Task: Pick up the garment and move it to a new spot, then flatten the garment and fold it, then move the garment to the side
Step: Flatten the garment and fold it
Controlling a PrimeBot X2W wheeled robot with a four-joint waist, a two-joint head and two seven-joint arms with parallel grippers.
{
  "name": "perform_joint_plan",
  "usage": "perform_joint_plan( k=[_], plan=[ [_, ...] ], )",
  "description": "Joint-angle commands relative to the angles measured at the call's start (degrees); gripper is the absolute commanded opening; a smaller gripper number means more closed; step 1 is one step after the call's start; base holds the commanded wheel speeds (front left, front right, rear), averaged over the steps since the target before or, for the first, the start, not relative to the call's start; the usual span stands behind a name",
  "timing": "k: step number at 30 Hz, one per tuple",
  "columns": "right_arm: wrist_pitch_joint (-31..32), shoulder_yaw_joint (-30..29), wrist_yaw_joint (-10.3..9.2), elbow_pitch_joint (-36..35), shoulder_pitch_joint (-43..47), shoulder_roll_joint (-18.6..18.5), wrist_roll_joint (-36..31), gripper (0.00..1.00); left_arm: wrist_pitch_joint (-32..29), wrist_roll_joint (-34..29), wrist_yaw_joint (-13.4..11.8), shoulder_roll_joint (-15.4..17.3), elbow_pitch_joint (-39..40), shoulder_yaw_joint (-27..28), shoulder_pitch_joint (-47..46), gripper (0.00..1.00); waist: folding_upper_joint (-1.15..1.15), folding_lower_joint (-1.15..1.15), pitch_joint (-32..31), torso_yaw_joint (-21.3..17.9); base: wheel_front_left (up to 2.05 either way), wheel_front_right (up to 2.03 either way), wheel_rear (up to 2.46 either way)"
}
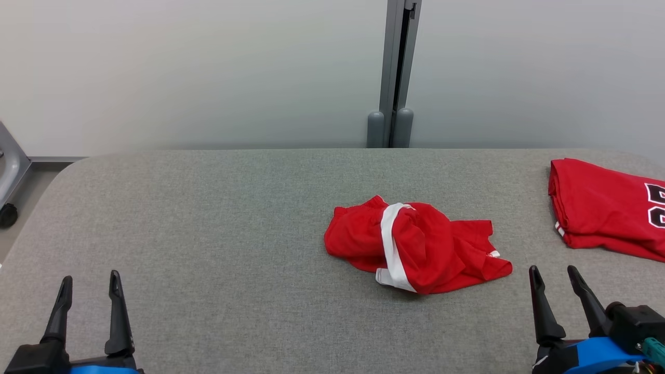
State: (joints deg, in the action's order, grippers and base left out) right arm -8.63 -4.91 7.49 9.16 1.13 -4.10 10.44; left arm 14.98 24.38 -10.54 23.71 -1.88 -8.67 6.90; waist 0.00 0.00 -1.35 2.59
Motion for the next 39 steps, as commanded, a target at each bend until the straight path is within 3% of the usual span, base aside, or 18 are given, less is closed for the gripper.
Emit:
perform_joint_plan(
  k=[1,12,39],
  plan=[
    [0.37,-0.08,0.01,-0.50,1.04,0.17,-0.15,1.00,0.20,0.09,0.13,-0.11,0.27,-0.38,0.39,1.00,0.00,0.00,-0.16,-0.04,0.00,0.00,0.00],
    [2.40,0.30,0.01,-1.68,2.13,0.62,0.14,1.00,0.22,0.85,1.90,0.25,0.72,-1.49,0.51,1.00,0.00,0.00,-0.66,-0.61,0.00,0.00,0.00],
    [3.08,1.31,0.01,-1.27,1.67,0.99,0.36,1.00,-0.14,0.81,0.53,1.19,0.94,-1.89,0.49,1.00,0.00,0.00,-0.74,-0.83,0.00,0.00,0.00]
  ],
)
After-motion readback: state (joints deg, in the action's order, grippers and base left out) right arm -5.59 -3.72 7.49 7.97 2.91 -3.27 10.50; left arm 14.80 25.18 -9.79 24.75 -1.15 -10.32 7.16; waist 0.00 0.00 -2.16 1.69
